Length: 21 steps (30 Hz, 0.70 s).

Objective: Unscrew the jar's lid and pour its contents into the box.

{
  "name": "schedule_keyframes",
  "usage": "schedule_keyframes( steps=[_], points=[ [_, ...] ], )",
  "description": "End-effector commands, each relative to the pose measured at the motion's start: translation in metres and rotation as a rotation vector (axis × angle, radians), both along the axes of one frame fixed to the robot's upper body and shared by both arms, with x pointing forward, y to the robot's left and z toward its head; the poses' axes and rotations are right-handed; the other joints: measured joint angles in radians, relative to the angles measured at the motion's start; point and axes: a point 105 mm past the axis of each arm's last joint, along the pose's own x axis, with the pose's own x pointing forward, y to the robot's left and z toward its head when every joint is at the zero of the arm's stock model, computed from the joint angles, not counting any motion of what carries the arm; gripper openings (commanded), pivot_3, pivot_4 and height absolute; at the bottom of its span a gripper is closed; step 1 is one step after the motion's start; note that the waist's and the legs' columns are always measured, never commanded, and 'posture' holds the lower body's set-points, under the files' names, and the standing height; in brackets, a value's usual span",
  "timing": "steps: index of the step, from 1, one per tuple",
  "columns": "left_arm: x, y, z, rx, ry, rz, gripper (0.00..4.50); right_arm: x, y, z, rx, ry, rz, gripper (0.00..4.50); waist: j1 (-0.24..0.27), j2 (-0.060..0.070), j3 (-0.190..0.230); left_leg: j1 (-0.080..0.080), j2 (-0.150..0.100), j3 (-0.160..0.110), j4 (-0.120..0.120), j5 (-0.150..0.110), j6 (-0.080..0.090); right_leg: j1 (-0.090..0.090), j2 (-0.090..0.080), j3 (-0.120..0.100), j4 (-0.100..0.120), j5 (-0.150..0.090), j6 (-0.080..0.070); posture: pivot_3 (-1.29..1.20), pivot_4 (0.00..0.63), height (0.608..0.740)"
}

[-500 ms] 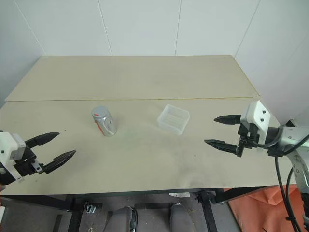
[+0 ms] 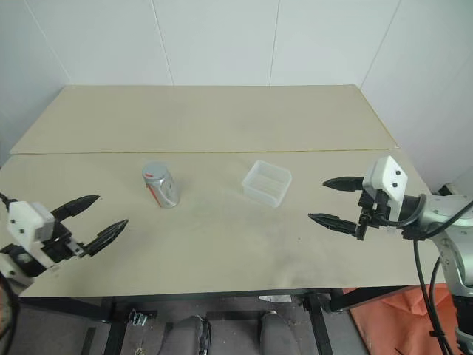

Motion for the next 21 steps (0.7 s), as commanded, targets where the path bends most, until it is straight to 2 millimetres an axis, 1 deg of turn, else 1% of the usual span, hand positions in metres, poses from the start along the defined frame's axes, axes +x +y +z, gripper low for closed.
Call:
schedule_keyframes(
  steps=[1,5,7,9,13,16,21],
  points=[
    [0.018,-0.012,-0.005,0.0,-0.072,0.075,4.48,0.003,0.008,0.01,-0.006,-0.069,0.021,4.5,0.001,0.0,0.0,0.0,-0.001,0.0,0.001,0.0,0.0,0.0,0.0,0.0,0.0,0.0,0.001,0.0,0.15,0.74],
    [0.028,-0.022,-0.018,-0.033,-0.074,0.103,4.48,0.006,0.008,0.012,-0.013,-0.083,0.006,4.5,0.0,0.0,0.0,0.0,-0.001,0.0,0.001,0.0,0.0,0.0,0.0,0.002,0.0,0.002,0.002,0.0,0.15,0.74],
    [0.031,-0.025,-0.025,-0.035,-0.076,0.102,4.48,0.004,0.006,0.014,-0.02,-0.086,-0.004,4.5,-0.001,0.0,0.0,0.0,-0.001,0.0,0.001,0.0,0.0,0.0,0.001,0.002,0.0,0.003,0.003,0.0,0.15,0.74],
    [0.038,-0.025,-0.032,-0.023,-0.083,0.138,4.48,0.0,0.002,0.014,-0.029,-0.084,-0.012,4.5,0.0,0.0,0.0,0.0,-0.001,0.0,0.001,0.0,0.0,0.0,0.001,0.002,0.0,0.003,0.003,0.0,0.15,0.74],
    [0.051,-0.025,-0.034,-0.091,-0.111,0.185,4.48,-0.005,-0.002,0.013,-0.042,-0.079,-0.03,4.5,0.003,0.0,0.0,0.0,-0.001,0.0,0.002,0.0,0.0,0.0,0.001,0.002,0.0,0.004,0.005,0.0,0.15,0.74],
    [0.055,-0.026,-0.036,-0.116,-0.119,0.178,4.48,-0.003,-0.005,0.014,-0.04,-0.089,-0.056,4.5,0.001,0.0,0.0,-0.001,-0.001,0.0,0.003,0.0,0.0,0.001,0.001,0.003,0.0,0.004,0.006,0.0,0.15,0.74],
    [0.069,-0.035,-0.037,-0.117,-0.128,0.142,4.48,-0.001,-0.005,0.015,-0.037,-0.098,-0.064,4.5,0.0,0.0,0.0,0.0,-0.001,0.0,0.003,0.0,0.0,0.001,0.001,0.003,0.0,0.004,0.006,0.0,0.15,0.74]
  ],
)
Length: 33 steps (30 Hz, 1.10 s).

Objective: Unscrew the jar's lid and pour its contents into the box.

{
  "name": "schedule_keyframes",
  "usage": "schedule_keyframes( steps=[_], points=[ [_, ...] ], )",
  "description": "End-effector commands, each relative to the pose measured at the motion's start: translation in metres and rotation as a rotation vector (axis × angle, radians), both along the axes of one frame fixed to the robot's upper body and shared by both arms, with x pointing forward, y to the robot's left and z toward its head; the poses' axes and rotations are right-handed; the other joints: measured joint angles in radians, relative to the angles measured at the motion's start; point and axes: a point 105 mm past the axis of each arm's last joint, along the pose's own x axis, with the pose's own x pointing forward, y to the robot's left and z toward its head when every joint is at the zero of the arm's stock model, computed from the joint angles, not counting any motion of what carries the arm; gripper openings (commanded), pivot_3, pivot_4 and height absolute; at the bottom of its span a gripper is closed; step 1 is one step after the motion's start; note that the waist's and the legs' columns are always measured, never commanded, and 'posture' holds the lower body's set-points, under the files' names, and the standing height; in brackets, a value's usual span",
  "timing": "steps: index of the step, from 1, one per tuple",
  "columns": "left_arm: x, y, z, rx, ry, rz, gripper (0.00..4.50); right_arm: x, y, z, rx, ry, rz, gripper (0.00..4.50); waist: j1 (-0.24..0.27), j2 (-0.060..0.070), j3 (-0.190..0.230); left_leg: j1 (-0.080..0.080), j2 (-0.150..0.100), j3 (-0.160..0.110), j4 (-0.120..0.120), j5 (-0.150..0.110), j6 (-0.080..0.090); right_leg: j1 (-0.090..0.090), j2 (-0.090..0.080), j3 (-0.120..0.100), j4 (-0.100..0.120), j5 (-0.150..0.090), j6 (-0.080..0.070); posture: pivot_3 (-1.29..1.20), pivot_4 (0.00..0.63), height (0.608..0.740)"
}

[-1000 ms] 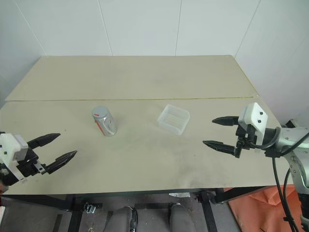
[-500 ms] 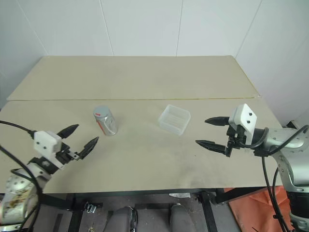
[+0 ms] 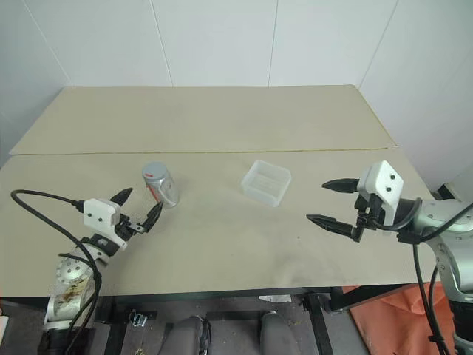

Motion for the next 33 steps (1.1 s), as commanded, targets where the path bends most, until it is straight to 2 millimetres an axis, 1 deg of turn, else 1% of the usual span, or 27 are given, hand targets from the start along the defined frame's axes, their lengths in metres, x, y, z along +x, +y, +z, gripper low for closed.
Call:
schedule_keyframes(
  steps=[1,9,14,17,19,22,23,29,31,33],
  points=[
    [0.009,-0.007,0.009,0.008,-0.049,-0.024,4.48,-0.001,-0.002,0.015,-0.005,-0.067,-0.013,4.5,0.001,0.0,0.0,0.0,0.0,0.0,0.0,0.0,0.0,0.0,0.0,0.0,0.0,0.0,0.0,0.0,0.15,0.74],
    [0.029,-0.016,0.006,-0.022,-0.065,-0.026,4.48,-0.005,-0.001,0.014,0.001,-0.075,-0.031,4.5,0.001,0.0,0.0,-0.001,0.0,0.0,0.0,0.0,0.0,0.0,0.0,0.0,-0.001,0.002,0.003,0.0,0.15,0.74],
    [0.036,-0.025,0.007,-0.055,-0.071,-0.066,4.48,-0.008,-0.004,0.014,-0.002,-0.08,-0.046,4.5,0.0,0.0,0.0,-0.002,-0.001,0.0,0.0,0.0,0.0,0.0,0.0,0.0,-0.001,0.002,0.003,0.0,0.15,0.74],
    [0.041,-0.027,0.003,-0.054,-0.065,-0.072,3.88,-0.01,-0.005,0.013,-0.007,-0.081,-0.053,4.5,0.001,0.0,0.0,-0.001,-0.001,0.0,0.0,0.0,0.0,0.0,0.0,0.0,-0.001,0.002,0.004,0.0,0.15,0.74],
    [0.044,-0.027,0.003,-0.072,-0.071,-0.071,3.29,-0.011,-0.006,0.013,-0.007,-0.082,-0.061,4.5,0.0,0.0,0.0,-0.001,-0.001,0.0,0.0,0.0,0.0,0.0,0.0,0.0,-0.001,0.002,0.004,0.0,0.15,0.74],
    [0.046,-0.028,0.001,-0.084,-0.06,-0.084,2.25,-0.011,-0.007,0.013,-0.018,-0.083,-0.066,4.5,0.001,0.0,0.0,-0.002,-0.001,0.0,0.0,0.0,0.0,0.0,0.0,0.0,-0.001,0.002,0.004,0.0,0.15,0.74],
    [0.047,-0.029,0.001,-0.08,-0.06,-0.093,1.99,-0.011,-0.007,0.013,-0.02,-0.082,-0.068,4.5,0.001,0.0,0.0,-0.002,-0.001,0.0,0.0,0.0,0.0,0.0,0.0,0.0,-0.001,0.002,0.004,0.0,0.15,0.74],
    [0.049,-0.029,-0.001,-0.079,-0.062,-0.078,1.95,-0.009,-0.006,0.015,-0.02,-0.09,-0.064,4.5,0.001,0.0,0.0,-0.001,-0.001,0.0,0.0,0.0,0.0,0.0,0.0,0.0,-0.001,0.003,0.004,0.0,0.15,0.74],
    [0.047,-0.029,0.002,-0.079,-0.068,-0.089,1.95,-0.008,-0.005,0.015,-0.015,-0.094,-0.058,4.5,0.001,0.0,0.0,-0.001,-0.001,0.0,0.0,0.0,0.0,0.0,0.0,0.0,-0.001,0.003,0.004,0.0,0.15,0.74],
    [0.044,-0.031,0.01,-0.104,-0.078,-0.115,1.95,-0.007,0.002,0.018,0.007,-0.106,-0.041,4.5,0.001,0.0,0.0,-0.001,-0.001,0.0,0.0,0.0,0.0,0.0,0.0,0.0,-0.001,0.003,0.004,0.0,0.15,0.74]
  ],
)
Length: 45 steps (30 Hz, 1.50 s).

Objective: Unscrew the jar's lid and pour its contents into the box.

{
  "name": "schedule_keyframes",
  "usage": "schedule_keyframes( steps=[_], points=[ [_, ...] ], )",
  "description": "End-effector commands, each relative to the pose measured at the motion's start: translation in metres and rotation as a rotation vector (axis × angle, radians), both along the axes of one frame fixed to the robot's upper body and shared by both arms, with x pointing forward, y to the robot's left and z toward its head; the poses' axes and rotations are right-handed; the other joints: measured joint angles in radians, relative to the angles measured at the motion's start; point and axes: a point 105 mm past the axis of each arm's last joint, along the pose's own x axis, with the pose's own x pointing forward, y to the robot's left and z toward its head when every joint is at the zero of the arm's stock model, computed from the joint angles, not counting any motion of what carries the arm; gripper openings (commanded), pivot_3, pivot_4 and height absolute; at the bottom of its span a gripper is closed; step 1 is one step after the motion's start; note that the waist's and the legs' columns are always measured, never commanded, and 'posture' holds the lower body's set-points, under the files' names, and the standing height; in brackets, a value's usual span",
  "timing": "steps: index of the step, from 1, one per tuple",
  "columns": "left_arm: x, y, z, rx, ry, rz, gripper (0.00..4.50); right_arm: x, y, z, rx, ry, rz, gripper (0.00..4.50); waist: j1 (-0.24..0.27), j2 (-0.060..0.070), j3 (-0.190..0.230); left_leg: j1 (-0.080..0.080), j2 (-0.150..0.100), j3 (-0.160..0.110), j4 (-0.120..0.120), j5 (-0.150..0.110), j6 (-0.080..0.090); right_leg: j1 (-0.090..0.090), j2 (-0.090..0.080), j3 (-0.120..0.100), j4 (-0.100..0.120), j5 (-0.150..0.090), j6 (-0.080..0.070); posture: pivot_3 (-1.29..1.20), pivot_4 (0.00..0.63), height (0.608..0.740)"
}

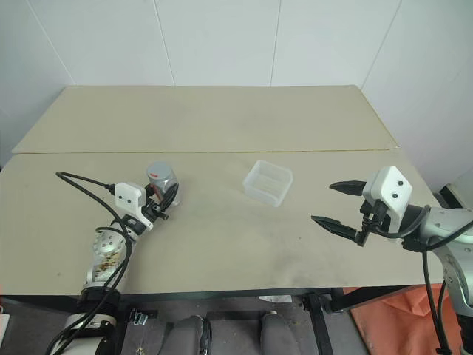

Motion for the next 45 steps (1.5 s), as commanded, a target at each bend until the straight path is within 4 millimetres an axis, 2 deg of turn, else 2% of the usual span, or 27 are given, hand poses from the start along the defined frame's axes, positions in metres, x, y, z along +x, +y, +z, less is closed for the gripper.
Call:
schedule_keyframes(
  steps=[1,3,9,12,15,19,24,29,33,41,44,45],
  points=[
    [-0.005,-0.006,0.024,-0.021,-0.063,-0.059,1.95,0.002,0.012,0.017,0.05,-0.07,0.022,4.5,-0.001,0.0,0.0,0.0,0.0,0.0,0.0,0.0,0.0,0.0,0.0,0.0,0.0,0.0,0.0,0.0,0.15,0.74],
    [-0.011,-0.015,0.034,-0.031,-0.077,-0.139,1.95,0.007,0.028,0.022,0.119,-0.081,0.034,4.5,-0.005,0.0,0.0,0.0,0.0,0.0,0.0,0.0,0.0,0.0,0.0,0.0,0.0,0.0,0.0,0.0,0.15,0.74],
    [-0.018,-0.05,0.053,0.027,-0.089,-0.275,1.95,0.01,0.115,0.029,0.374,-0.134,0.111,4.5,-0.006,0.0,0.0,0.0,0.002,-0.002,-0.001,0.0,0.0,-0.001,0.003,0.0,0.002,0.0,-0.001,0.0,0.15,0.74],
    [-0.02,-0.067,0.057,0.032,-0.094,-0.33,1.95,0.012,0.141,0.028,0.404,-0.161,0.103,4.5,-0.001,0.0,0.0,-0.001,0.001,-0.002,-0.001,0.0,0.0,-0.002,0.003,0.0,0.001,0.001,-0.001,0.0,0.15,0.74],
    [-0.022,-0.083,0.059,0.021,-0.09,-0.371,1.95,0.022,0.155,0.033,0.457,-0.178,0.053,4.5,0.0,0.0,0.0,-0.003,0.0,-0.002,0.0,0.0,0.0,-0.002,0.001,0.0,0.0,0.003,-0.003,0.0,0.15,0.74],
    [-0.025,-0.1,0.057,0.022,-0.089,-0.426,1.95,0.022,0.175,0.037,0.474,-0.198,0.092,4.5,-0.001,0.0,0.0,-0.003,0.0,-0.002,0.001,0.0,0.0,-0.002,0.001,0.0,-0.001,0.005,-0.004,0.0,0.15,0.74],
    [-0.03,-0.116,0.058,-0.002,-0.091,-0.467,1.95,0.027,0.187,0.033,0.464,-0.198,0.083,4.5,-0.003,0.0,0.0,-0.003,0.0,-0.002,0.0,0.0,0.0,-0.002,0.001,0.0,-0.001,0.005,-0.005,0.0,0.15,0.74],
    [-0.035,-0.125,0.057,0.007,-0.099,-0.494,1.95,0.036,0.19,0.03,0.452,-0.217,0.044,4.5,-0.004,0.0,0.0,-0.003,0.0,-0.002,0.0,0.0,0.0,-0.002,0.001,0.0,-0.001,0.004,-0.004,0.0,0.15,0.74],
    [-0.036,-0.125,0.056,0.005,-0.097,-0.489,1.95,0.043,0.187,0.033,0.468,-0.225,0.014,4.5,-0.004,0.0,0.0,-0.003,0.0,-0.002,0.0,0.0,0.0,-0.002,0.001,0.0,-0.001,0.004,-0.004,0.0,0.15,0.74],
    [-0.036,-0.123,0.055,0.008,-0.097,-0.478,1.95,0.043,0.187,0.03,0.457,-0.215,0.031,4.5,-0.004,0.0,0.0,-0.003,0.0,-0.002,0.0,0.0,0.0,-0.002,0.001,0.0,-0.001,0.004,-0.004,0.0,0.15,0.74],
    [-0.036,-0.123,0.053,0.01,-0.095,-0.48,1.95,0.043,0.187,0.029,0.466,-0.211,0.024,3.93,-0.004,0.0,0.0,-0.003,0.0,-0.002,0.0,0.0,0.0,-0.002,0.001,0.0,-0.001,0.004,-0.004,0.0,0.15,0.74],
    [-0.036,-0.124,0.053,0.011,-0.094,-0.481,1.95,0.043,0.186,0.029,0.464,-0.214,0.024,3.61,-0.004,0.0,0.0,-0.003,0.0,-0.002,0.0,0.0,0.0,-0.002,0.001,0.0,-0.001,0.004,-0.004,0.0,0.15,0.74]
  ],
)
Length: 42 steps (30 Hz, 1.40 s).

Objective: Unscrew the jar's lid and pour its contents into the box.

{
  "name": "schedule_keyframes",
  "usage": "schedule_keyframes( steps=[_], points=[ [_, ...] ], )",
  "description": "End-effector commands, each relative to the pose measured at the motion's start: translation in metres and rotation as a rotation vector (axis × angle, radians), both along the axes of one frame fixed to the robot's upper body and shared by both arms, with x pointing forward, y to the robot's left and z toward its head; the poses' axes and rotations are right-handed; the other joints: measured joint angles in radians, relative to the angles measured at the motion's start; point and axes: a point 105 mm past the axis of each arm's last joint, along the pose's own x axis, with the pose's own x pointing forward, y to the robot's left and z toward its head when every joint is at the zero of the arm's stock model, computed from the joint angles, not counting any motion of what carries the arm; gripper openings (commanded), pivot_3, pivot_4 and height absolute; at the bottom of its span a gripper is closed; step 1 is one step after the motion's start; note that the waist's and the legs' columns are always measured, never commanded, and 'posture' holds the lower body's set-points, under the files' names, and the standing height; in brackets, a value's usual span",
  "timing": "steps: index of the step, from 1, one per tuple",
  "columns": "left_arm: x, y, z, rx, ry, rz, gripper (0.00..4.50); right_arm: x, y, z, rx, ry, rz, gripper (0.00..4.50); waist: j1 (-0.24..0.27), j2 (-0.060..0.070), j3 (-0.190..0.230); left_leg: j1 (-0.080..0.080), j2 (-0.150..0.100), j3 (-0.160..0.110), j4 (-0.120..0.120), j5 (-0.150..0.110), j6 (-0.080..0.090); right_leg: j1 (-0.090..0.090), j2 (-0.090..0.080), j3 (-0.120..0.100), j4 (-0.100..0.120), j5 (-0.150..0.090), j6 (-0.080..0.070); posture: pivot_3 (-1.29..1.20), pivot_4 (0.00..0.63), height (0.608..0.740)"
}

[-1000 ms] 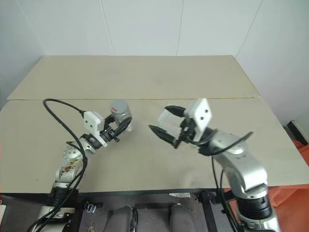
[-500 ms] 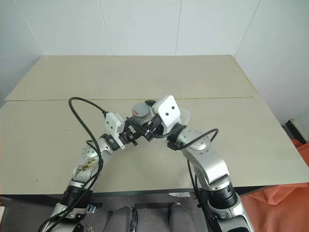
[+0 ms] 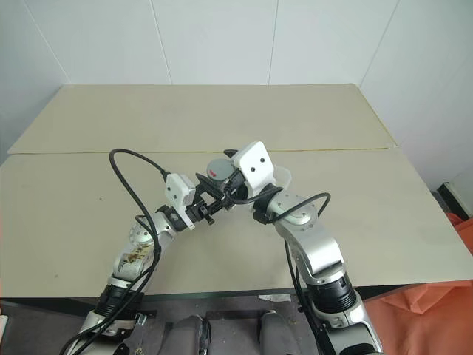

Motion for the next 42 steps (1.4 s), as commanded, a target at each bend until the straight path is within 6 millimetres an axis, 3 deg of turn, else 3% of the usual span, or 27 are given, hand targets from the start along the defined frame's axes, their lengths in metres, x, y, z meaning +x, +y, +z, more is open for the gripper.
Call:
schedule_keyframes(
  steps=[1,3,8,15,21,25,32,42],
  points=[
    [-0.004,-0.002,0.011,-0.005,-0.058,-0.007,1.95,-0.004,-0.003,0.014,0.022,-0.07,0.002,3.26,0.0,0.0,0.0,0.0,0.0,0.0,0.0,0.0,0.0,0.0,0.0,0.0,0.0,0.0,0.0,0.0,0.15,0.74],
    [-0.004,-0.002,0.01,-0.001,-0.056,-0.007,1.95,-0.004,-0.003,0.013,0.013,-0.075,-0.001,2.78,0.0,0.0,0.0,0.0,0.0,0.0,0.0,0.0,0.0,0.0,0.0,0.0,0.0,0.0,0.0,0.0,0.15,0.74],
    [-0.006,-0.001,0.007,0.019,-0.055,-0.014,1.95,-0.004,-0.005,0.012,0.002,-0.073,0.004,2.78,0.0,0.0,0.0,0.0,0.0,0.0,0.0,0.0,0.0,0.0,0.0,0.0,0.0,0.0,0.0,0.0,0.15,0.74],
    [-0.021,-0.005,0.009,-0.011,-0.036,-0.13,1.95,-0.012,-0.011,0.011,-0.029,-0.039,0.17,2.78,-0.001,0.0,0.0,0.0,0.0,0.0,0.0,0.0,0.0,0.0,0.0,0.0,0.0,0.0,0.0,0.0,0.15,0.74],
    [-0.037,-0.011,0.014,-0.03,-0.035,-0.237,1.95,-0.024,-0.02,0.013,-0.12,0.002,0.481,2.78,-0.001,0.0,0.0,0.0,0.0,0.0,0.0,0.0,0.0,0.0,0.0,0.0,-0.001,-0.001,0.002,0.0,0.15,0.74],
    [-0.048,-0.018,0.016,0.0,-0.041,-0.329,1.95,-0.037,-0.024,0.004,-0.244,0.031,0.789,2.78,-0.002,0.0,0.0,0.001,0.001,0.0,-0.001,0.0,0.0,0.0,0.001,0.0,-0.001,-0.002,0.002,0.0,0.15,0.74],
    [-0.056,-0.024,0.019,0.016,-0.058,-0.378,1.95,-0.025,-0.025,0.004,-0.342,0.05,1.041,2.78,-0.007,0.0,0.0,0.002,0.002,0.0,-0.001,0.0,0.0,0.0,0.002,0.0,0.001,-0.002,0.001,0.0,0.15,0.74],
    [-0.056,-0.027,0.018,0.025,-0.071,-0.358,1.95,-0.016,-0.028,0.004,-0.401,-0.021,1.094,2.78,0.0,0.0,0.0,0.0,0.001,0.0,-0.001,0.0,0.0,0.0,0.0,0.0,-0.001,0.001,-0.003,0.0,0.15,0.74]
  ],
)
